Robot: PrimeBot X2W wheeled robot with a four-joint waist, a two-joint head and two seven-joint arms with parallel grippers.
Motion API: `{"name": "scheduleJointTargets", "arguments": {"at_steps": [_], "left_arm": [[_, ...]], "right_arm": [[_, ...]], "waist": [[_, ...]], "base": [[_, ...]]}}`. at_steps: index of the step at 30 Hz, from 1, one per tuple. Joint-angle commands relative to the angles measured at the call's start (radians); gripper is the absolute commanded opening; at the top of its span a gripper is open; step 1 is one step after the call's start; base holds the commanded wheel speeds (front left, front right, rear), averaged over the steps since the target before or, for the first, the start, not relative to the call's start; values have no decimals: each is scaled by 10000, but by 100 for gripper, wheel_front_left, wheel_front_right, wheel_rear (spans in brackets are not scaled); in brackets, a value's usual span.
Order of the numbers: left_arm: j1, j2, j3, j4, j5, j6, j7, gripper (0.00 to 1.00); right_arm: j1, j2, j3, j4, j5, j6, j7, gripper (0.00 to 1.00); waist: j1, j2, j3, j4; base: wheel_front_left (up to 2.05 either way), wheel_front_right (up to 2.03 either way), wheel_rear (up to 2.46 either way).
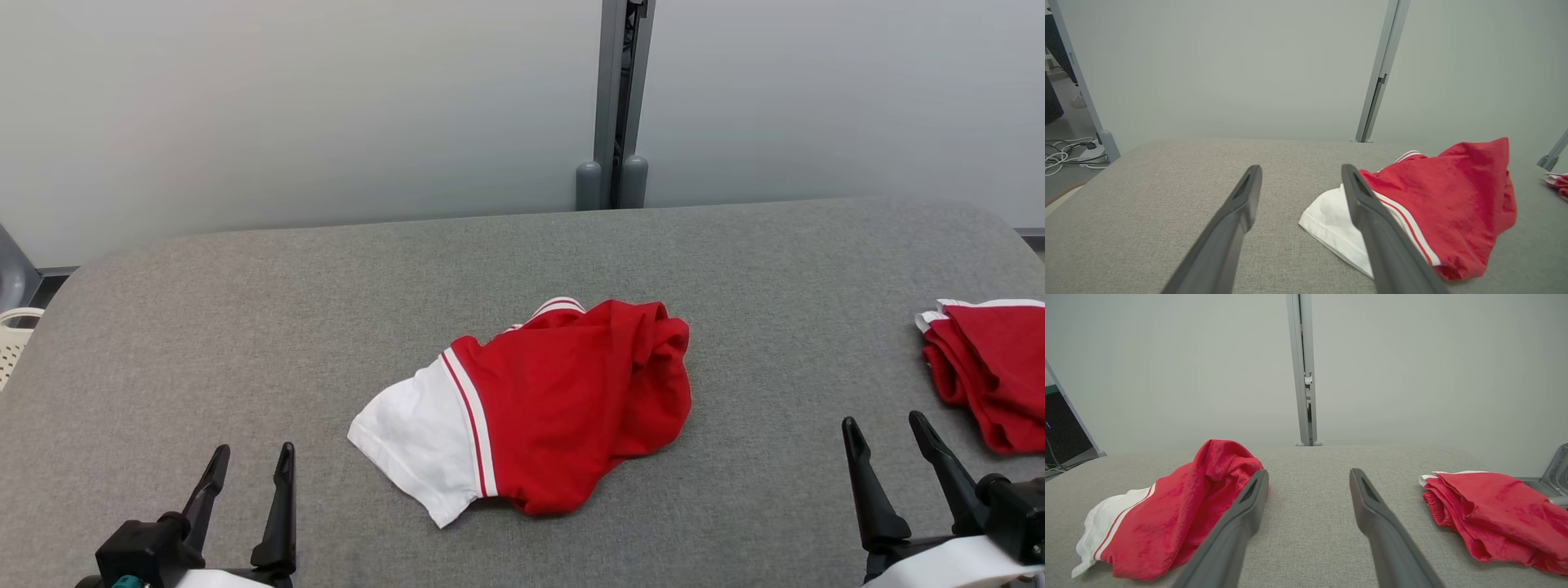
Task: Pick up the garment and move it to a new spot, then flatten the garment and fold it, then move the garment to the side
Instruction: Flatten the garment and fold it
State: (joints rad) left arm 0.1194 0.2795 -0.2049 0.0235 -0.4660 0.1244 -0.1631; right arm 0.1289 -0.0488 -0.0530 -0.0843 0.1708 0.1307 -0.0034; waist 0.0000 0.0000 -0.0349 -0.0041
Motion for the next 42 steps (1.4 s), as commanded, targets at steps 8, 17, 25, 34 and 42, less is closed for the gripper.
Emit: {"name": "scheduleJointTargets", "arguments": {"at_steps": [8, 17, 25, 34, 42], "left_arm": [[-182, 98, -3, 1, -13, 86, -62, 100], [-923, -120, -190, 47, 40, -29, -209, 100], [-2283, -574, -587, 545, 216, -368, -562, 100], [-3161, -1054, -772, 1131, 300, -606, -885, 100], [-3482, -1321, -637, 1430, 444, -782, -1014, 100]], "right_arm": [[-61, -44, 35, -34, 35, 2, -4, 100], [-329, -164, 1134, 1, -263, 2, 224, 100], [-1658, -1171, 3994, 713, -52, 1, 653, 100], [-3489, -2295, 6786, 2349, -374, 1, 757, 100], [-4740, -2590, 8068, 3799, -748, 1, 1073, 100]], "waist": [[0, 0, 63, 44], [0, 0, 534, 775], [0, 0, 1577, 1933], [0, 0, 2156, 2944], [0, 0, 2350, 3279]], "base": [[0, 0, 0], [0, 0, 0], [0, 0, 0], [0, 0, 0], [0, 0, 0]]}}
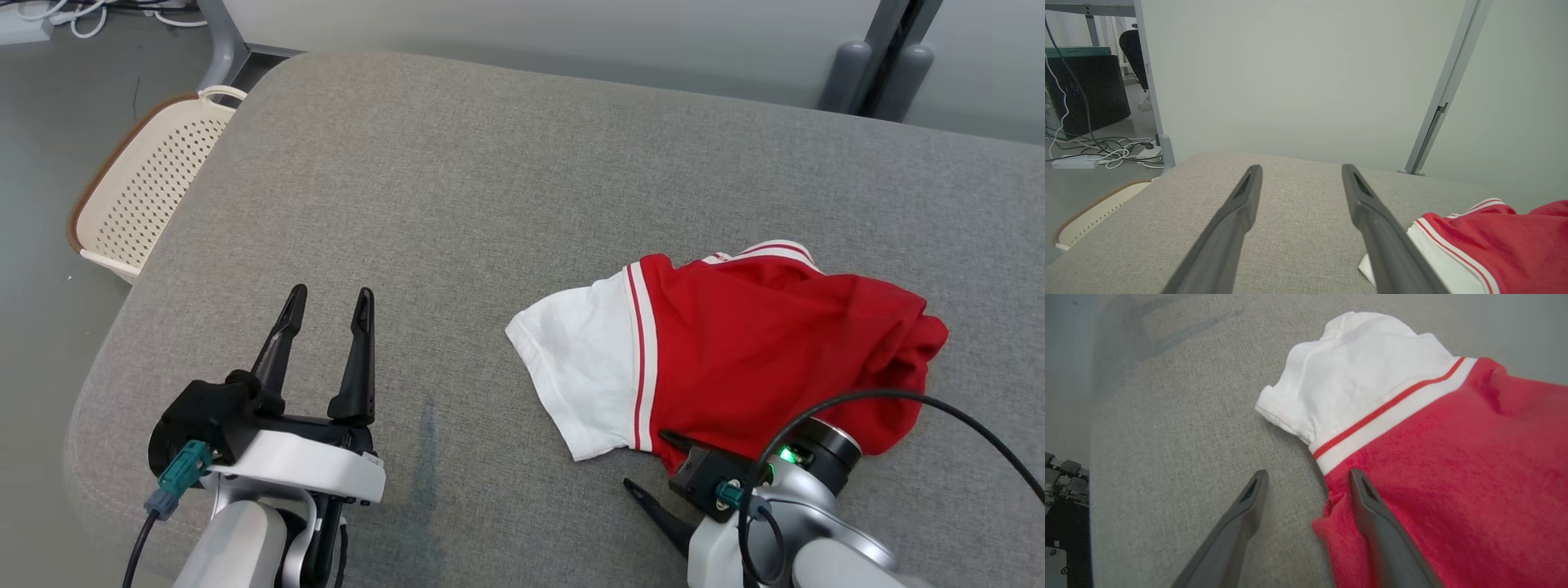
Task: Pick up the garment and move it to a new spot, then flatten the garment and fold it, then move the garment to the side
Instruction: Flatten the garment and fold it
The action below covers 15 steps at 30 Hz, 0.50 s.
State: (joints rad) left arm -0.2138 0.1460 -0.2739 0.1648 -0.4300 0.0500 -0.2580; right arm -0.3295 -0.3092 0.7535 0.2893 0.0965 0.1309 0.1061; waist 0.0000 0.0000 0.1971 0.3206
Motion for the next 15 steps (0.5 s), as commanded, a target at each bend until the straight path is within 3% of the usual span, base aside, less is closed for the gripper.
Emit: {"name": "scheduleJointTargets", "arguments": {"at_steps": [1, 3, 9, 15], "left_arm": [[-177, -16, 81, 33, 104, -53, -62, 100], [-205, -103, 145, 65, 158, -92, -73, 100], [-121, -201, 349, -15, 299, -179, -75, 100], [-91, -295, 534, -5, 488, -266, -77, 100]], "right_arm": [[-257, 9, 15, 245, -56, -1, 45, 77], [-485, 155, -98, 566, -91, -1, -60, 0], [-717, 459, -803, 752, -263, -1, -465, 0], [-1053, 882, -1179, 184, -71, -1, -1085, 0]], "waist": [[0, 0, 40, 39], [0, 0, 56, 40], [0, 0, 65, -101], [0, 0, 16, -309]], "base": [[0, 0, 0], [0, 0, 0], [0, 0, 0], [0, 0, 0]]}}
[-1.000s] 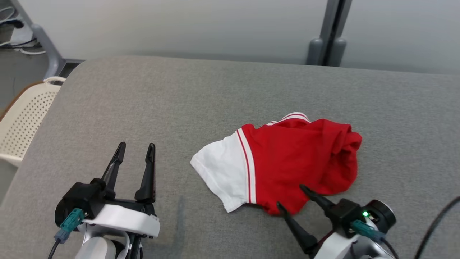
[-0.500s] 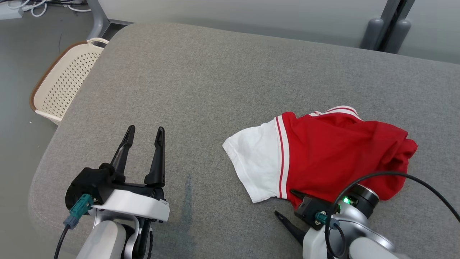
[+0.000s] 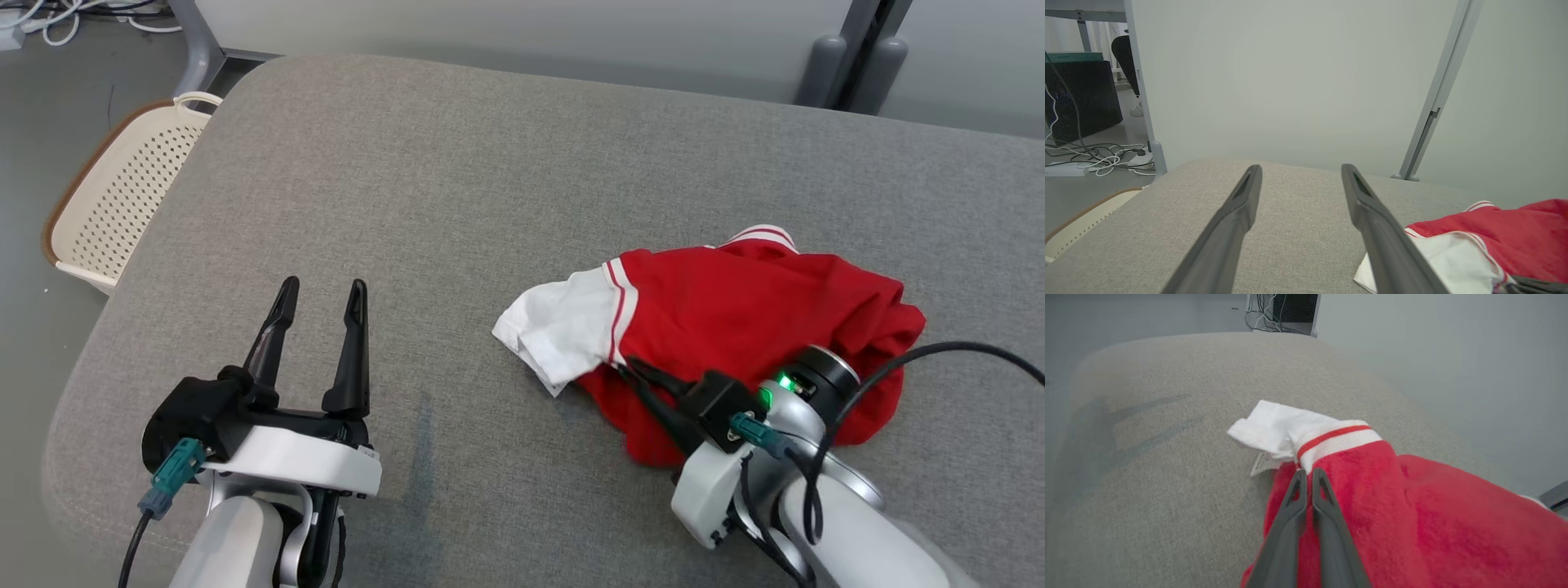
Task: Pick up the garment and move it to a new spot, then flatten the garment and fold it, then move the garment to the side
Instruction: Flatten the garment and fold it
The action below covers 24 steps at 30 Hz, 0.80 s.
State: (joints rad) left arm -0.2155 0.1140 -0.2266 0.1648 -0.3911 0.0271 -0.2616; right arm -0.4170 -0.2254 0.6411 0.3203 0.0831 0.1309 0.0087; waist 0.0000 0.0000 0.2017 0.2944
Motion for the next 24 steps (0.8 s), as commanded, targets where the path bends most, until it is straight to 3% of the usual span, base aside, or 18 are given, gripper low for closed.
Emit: {"name": "scheduleJointTargets", "arguments": {"at_steps": [1, 6, 11, 17, 24], "left_arm": [[-63, 9, 88, 10, 119, -51, -41, 100], [6, -44, 215, 61, 219, -83, -40, 100], [146, -37, 351, 101, 319, -119, -28, 100], [142, 18, 402, 139, 386, -152, -29, 100], [106, 123, 448, 123, 423, -163, -29, 100]], "right_arm": [[-290, 140, -90, -255, 106, -1, -203, 0], [-1037, 727, -447, -831, 224, -1, -756, 0], [-1957, 1413, -1451, -1102, 372, -1, -1396, 0], [-2387, 1684, -3237, -1031, 749, -1, -1949, 0], [-983, 1724, -6024, -634, 651, 0, -2030, 0]], "waist": [[0, 0, -50, -84], [0, 0, -187, -328], [0, 0, -337, -740], [0, 0, -339, -1229], [0, 0, -182, -1952]], "base": [[0, 0, 0], [0, 0, 0], [0, 0, 0], [0, 0, 0], [0, 0, 0]]}}
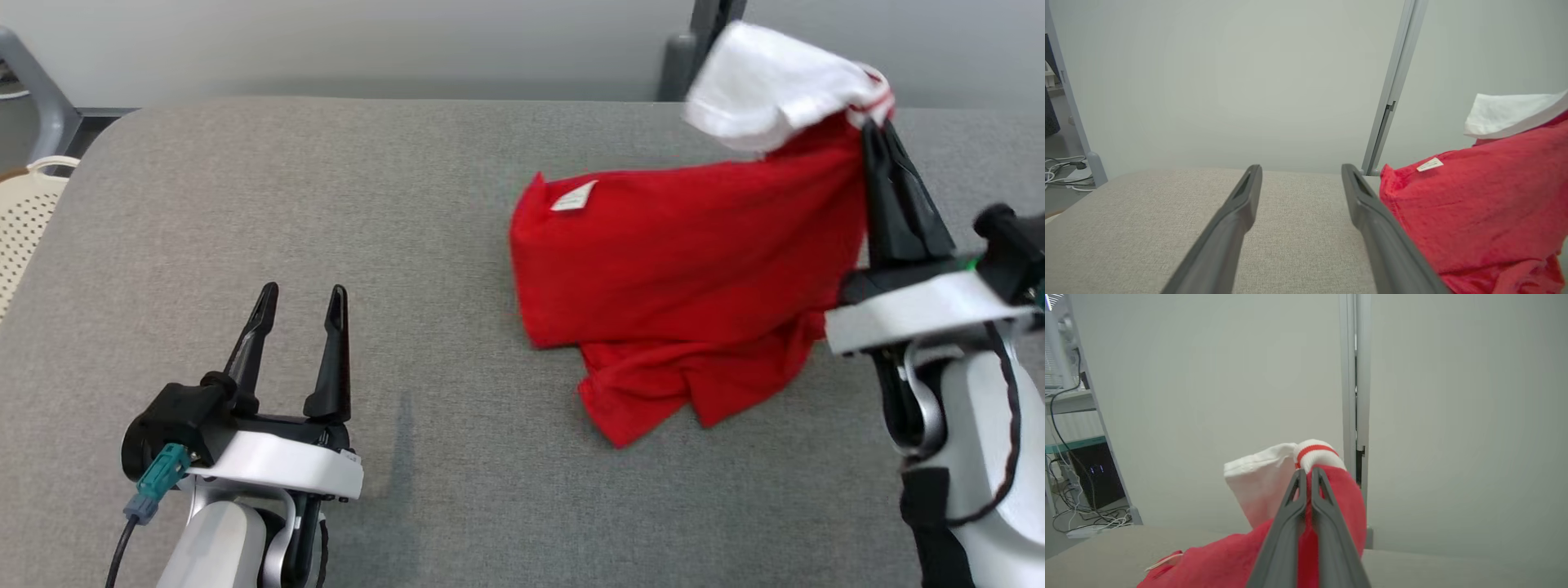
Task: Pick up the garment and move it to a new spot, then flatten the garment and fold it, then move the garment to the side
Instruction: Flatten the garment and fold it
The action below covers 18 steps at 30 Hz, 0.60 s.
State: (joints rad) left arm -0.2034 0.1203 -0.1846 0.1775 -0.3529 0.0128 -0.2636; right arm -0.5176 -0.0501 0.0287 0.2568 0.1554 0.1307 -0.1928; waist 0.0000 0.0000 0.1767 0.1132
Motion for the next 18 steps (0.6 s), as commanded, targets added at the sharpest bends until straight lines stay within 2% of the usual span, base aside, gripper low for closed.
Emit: {"name": "scheduleJointTargets", "arguments": {"at_steps": [1, 8, 14, 15, 16, 17, 18], "left_arm": [[-37, 74, 20, -3, 38, -30, -10, 100], [-243, 205, -69, -21, 104, -45, 41, 100], [-308, 347, -80, -137, 130, 40, 132, 100], [-306, 376, -80, -141, 133, 35, 155, 100], [-306, 396, -90, -147, 141, 43, 172, 100], [-308, 410, -99, -151, 137, 46, 190, 100], [-298, 422, -106, -157, 134, 60, 195, 100]], "right_arm": [[331, -27, -282, 62, -88, 2, -18, 0], [2230, -22, -2315, 1106, 499, 2, -253, 0], [2802, -35, -2501, 2522, 1430, 2, -598, 0], [2787, -37, -2469, 2688, 1556, 2, -631, 4], [2773, -36, -2439, 2791, 1581, 2, -676, 44], [2768, -35, -2416, 2880, 1657, 2, -689, 100], [2780, -36, -2418, 2919, 1678, 2, -712, 100]], "waist": [[0, 0, 105, -230], [0, 0, 346, -702], [0, 0, 497, -904], [0, 0, 502, -916], [0, 0, 502, -921], [0, 0, 492, -920], [0, 0, 474, -918]], "base": [[0, 0, 0], [0, 0, 0], [0, 0, 0], [0, 0, 0], [0, 0, 0], [0, 0, 0], [0, 0, 0]]}}
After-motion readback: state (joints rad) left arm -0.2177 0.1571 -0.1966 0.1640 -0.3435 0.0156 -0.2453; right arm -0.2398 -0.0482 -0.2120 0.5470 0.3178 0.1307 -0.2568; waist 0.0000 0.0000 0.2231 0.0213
